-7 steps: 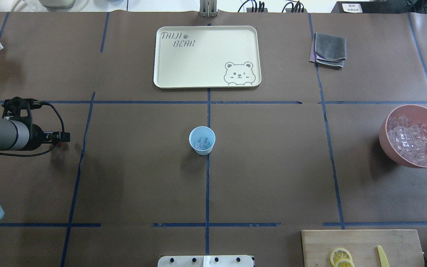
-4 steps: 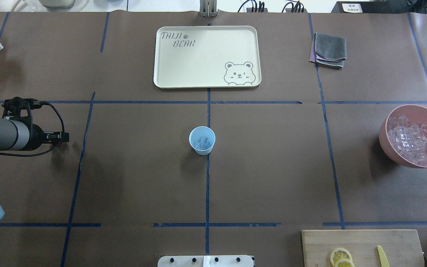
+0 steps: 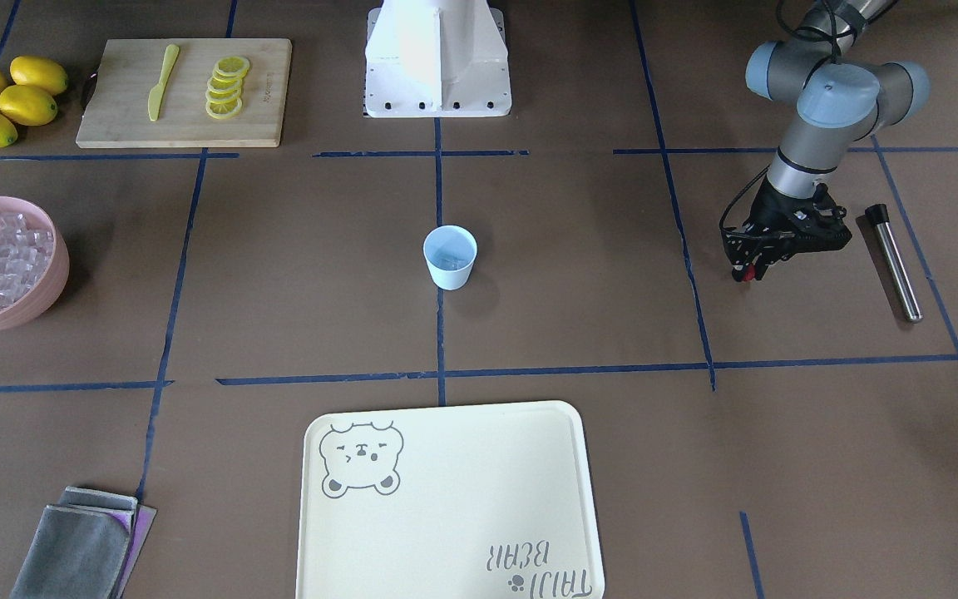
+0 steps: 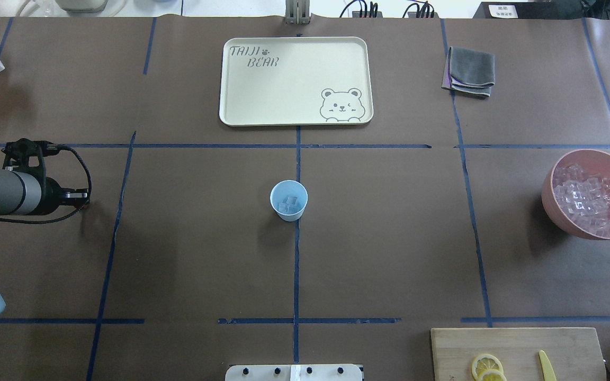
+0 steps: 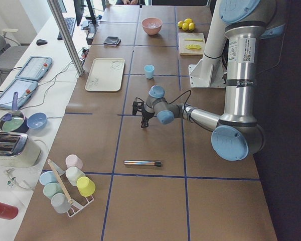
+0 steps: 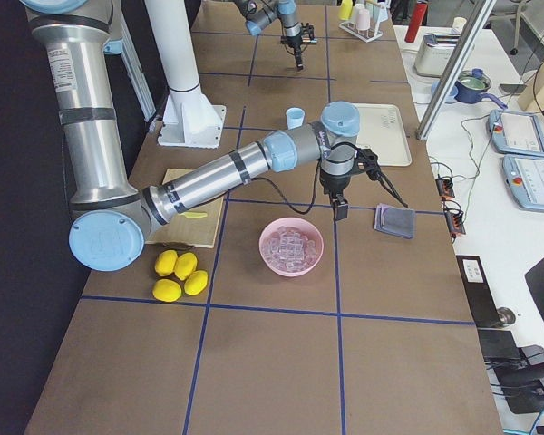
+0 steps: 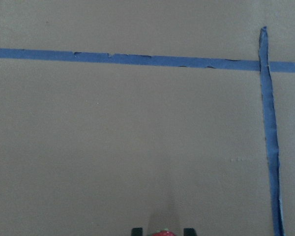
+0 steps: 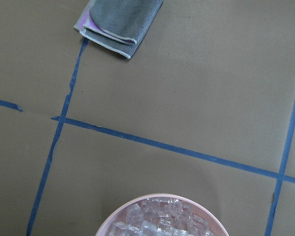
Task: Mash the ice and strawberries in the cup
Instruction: 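Lower the left gripper onto the red strawberry and grasp it, then carry the strawberry with the left gripper over the light-blue cup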
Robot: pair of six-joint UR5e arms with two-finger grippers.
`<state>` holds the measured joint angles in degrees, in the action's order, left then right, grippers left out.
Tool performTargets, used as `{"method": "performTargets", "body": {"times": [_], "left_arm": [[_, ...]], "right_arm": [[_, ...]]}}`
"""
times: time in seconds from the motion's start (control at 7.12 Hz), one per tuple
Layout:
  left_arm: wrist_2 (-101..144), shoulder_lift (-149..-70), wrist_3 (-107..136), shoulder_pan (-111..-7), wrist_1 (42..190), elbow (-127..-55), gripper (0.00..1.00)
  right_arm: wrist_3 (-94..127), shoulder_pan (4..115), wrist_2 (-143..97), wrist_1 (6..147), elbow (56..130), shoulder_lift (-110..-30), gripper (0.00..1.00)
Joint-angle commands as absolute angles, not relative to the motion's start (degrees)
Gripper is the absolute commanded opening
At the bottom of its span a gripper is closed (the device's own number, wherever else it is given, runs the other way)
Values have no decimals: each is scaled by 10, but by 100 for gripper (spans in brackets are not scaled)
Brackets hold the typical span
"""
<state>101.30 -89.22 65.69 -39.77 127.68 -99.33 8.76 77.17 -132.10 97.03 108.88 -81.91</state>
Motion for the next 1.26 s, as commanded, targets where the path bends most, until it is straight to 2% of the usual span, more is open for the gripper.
{"method": "performTargets", "body": {"times": [0.0,0.28,0.56,0.84,1.12], "left_arm": [[1033,-889,653,-405,1269,-1018,0],[1067,-906,653,-418,1140,-1107,0],[1084,-1010,657,-419,969,-1174,0],[1085,-1145,711,-412,850,-1179,0],[1086,-1225,776,-387,835,-1146,0]], "right_arm": [[88,772,-1322,971,1091,-820,99],[84,783,-1324,971,1089,-832,99],[42,808,-1326,971,1079,-865,99],[-1,838,-1346,970,1062,-893,99],[-74,883,-1358,969,1028,-909,99]]}}
